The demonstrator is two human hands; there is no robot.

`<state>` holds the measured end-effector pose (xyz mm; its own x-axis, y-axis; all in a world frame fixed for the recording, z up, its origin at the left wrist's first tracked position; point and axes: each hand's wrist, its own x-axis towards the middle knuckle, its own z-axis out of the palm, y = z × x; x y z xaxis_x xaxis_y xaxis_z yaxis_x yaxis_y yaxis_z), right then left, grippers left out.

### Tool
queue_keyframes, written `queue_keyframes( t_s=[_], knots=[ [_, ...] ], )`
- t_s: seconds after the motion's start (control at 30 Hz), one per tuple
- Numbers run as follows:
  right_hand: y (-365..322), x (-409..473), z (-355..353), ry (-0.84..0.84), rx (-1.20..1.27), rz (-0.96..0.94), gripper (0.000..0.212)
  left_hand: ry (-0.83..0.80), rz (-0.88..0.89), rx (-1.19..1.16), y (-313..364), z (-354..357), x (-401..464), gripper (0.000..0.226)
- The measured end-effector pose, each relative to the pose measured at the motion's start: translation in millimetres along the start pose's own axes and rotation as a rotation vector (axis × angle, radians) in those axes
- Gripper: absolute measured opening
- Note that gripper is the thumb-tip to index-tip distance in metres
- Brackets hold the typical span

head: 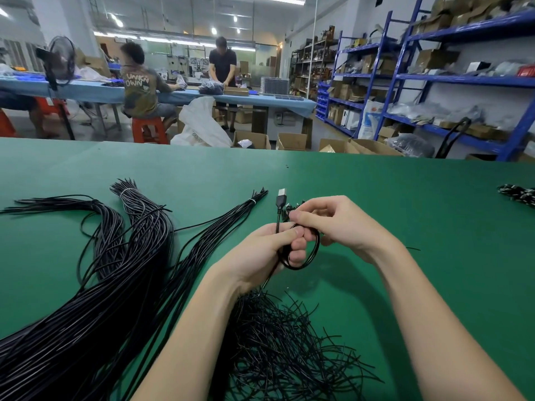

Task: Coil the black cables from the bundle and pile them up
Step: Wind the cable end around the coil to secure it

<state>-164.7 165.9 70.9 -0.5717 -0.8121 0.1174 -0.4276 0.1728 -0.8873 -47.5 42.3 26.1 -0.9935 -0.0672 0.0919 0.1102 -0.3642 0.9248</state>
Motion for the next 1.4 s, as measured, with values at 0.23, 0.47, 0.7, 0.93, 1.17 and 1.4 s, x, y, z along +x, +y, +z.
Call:
queue_keyframes(
  t_s=[0.23,0.47,0.7,0.93,1.17,1.4],
  knots=[
    [10.4,-11.7,-8.6,0.076,0.11,-0.024,0.01,0.081,0.002,-0.097,-1.7,1.3,3.3,0.025],
    [13.3,-13.3,15.1,0.352,-0.459,-0.326,0.015,0.187,0.04,0.109,-6.9,7.2,8.1,0.025],
    [20.4,-14.0,25.0,0.464,-0.419,-0.351,0.014,0.287,0.067,0.248,-13.4,9.1,14.4,0.016],
    [20.5,-14.4,34.5,0.507,-0.342,-0.349,0.015,0.448,0.095,0.585,-13.1,3.2,15.6,0.017],
    [22.7,-10.8,42.2,0.501,-0.369,-0.353,0.016,0.261,-0.074,0.203,-4.6,11.7,4.9,0.025],
    [29.2,-13.3,44.4,0.501,-0.167,-0.217,0.013,0.176,-0.135,-0.008,-4.8,9.7,3.1,0.016]
  ],
)
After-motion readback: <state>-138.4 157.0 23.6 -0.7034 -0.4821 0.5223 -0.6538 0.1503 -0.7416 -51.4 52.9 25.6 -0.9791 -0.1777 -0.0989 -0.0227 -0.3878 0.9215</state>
